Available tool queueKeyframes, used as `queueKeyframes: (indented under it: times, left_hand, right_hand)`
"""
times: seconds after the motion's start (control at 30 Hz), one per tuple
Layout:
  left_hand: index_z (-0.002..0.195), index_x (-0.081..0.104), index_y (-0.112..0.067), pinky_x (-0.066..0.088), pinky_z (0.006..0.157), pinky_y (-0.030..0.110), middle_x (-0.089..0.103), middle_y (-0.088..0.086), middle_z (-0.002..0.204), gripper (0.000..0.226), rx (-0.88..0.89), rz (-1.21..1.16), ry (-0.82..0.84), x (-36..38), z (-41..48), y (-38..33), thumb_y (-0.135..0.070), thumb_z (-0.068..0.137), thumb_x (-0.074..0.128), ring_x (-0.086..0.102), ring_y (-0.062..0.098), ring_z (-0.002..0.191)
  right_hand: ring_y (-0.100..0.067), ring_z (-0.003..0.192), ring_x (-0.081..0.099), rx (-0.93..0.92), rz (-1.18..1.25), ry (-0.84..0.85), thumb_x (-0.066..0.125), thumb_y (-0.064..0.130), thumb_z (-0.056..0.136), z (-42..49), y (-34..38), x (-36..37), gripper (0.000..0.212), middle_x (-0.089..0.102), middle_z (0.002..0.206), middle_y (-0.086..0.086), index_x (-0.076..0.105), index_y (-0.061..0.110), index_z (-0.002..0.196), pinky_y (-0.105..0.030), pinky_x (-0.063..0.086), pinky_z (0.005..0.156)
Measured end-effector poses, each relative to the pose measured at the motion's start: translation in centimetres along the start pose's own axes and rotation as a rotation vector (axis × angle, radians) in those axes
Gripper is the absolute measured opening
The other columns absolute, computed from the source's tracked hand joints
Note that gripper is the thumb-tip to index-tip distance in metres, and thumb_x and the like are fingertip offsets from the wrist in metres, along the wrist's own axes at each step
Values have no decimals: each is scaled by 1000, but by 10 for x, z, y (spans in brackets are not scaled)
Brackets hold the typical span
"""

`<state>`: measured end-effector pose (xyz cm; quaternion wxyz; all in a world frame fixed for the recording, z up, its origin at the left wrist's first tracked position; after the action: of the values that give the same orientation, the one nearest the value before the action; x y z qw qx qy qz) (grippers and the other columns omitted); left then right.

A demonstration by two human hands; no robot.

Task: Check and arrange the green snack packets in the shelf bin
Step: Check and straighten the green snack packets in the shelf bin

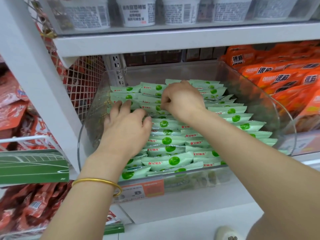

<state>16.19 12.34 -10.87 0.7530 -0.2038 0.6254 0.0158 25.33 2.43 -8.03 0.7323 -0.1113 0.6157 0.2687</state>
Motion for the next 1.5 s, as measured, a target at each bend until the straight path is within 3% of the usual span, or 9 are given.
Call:
queueKeyframes:
  times: [0.2,0.4,0.6,0.67,0.8,1.0,1.13,1.3,1.5]
  left_hand:
    - [129,53,-29,14,113,45,22,4,155,38,8,-4,7,-1,-1,-1,-39,97,34,8,24,142]
    - [137,45,-25,21,110,41,33,9,148,44,49,-118,-89,-12,-6,-4,-39,95,42,22,27,137]
    - [137,42,-30,41,102,29,49,-7,134,51,135,-864,-198,-38,-25,-21,-42,89,55,51,0,114]
    - [129,43,-45,46,99,35,54,-13,126,55,174,-1017,-111,-36,-32,-29,-50,77,61,53,-4,112]
    - [133,40,-47,46,100,41,52,-19,133,65,313,-992,57,-27,-45,-50,-24,79,68,51,1,122]
    - [134,38,-50,35,110,32,40,-34,137,64,352,-876,-54,-28,-52,-53,-13,88,64,35,-14,128]
    - [134,41,-47,39,106,46,40,-29,140,64,372,-937,-43,-25,-51,-60,-21,81,65,36,-2,133]
    - [133,36,-51,34,109,23,36,-36,139,72,443,-934,-30,-26,-50,-73,-20,74,66,30,-14,131]
    - [138,36,-44,37,105,19,39,-30,140,76,487,-954,-21,-31,-47,-79,-14,74,66,35,-11,130]
  right_hand:
    - [-25,95,58,78,387,-151,58,27,91,-5,-14,-10,11,65,101,-2,65,18,94,-35,50,79]
    - [-22,81,64,263,1019,-460,63,18,88,-33,-48,-38,17,64,79,0,58,21,73,-43,54,77]
    - [-11,63,63,343,1435,-299,56,11,92,-73,-65,-36,13,64,71,0,60,15,80,-23,54,51]
    - [-10,59,60,306,1464,-215,56,11,92,-81,-64,-37,13,63,68,1,61,14,80,-21,50,48]
    - [-8,57,59,224,1445,-186,57,11,91,-89,-59,-38,10,64,69,1,62,14,84,-21,48,48]
    - [-7,80,64,-4,1372,-240,53,15,94,-99,-55,-51,25,64,90,5,60,32,112,-27,55,61]
    - [-9,87,66,-101,1439,-128,54,8,92,-101,-47,-50,24,66,109,1,66,24,105,-24,54,64]
    - [-12,85,66,-44,1522,-136,56,5,89,-98,-57,-46,25,69,106,1,66,20,106,-27,56,62]
    - [-12,82,67,-1,1633,-119,55,10,89,-95,-62,-41,23,72,97,3,66,21,104,-26,55,58]
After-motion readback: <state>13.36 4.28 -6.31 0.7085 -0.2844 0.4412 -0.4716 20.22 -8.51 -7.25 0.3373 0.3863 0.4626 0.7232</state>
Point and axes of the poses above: each hand's wrist, its own z-axis towards the middle knuckle, its own x-axis out of the palm, y = z × x, the point moved 7 cm from there along z, towards the middle knuckle
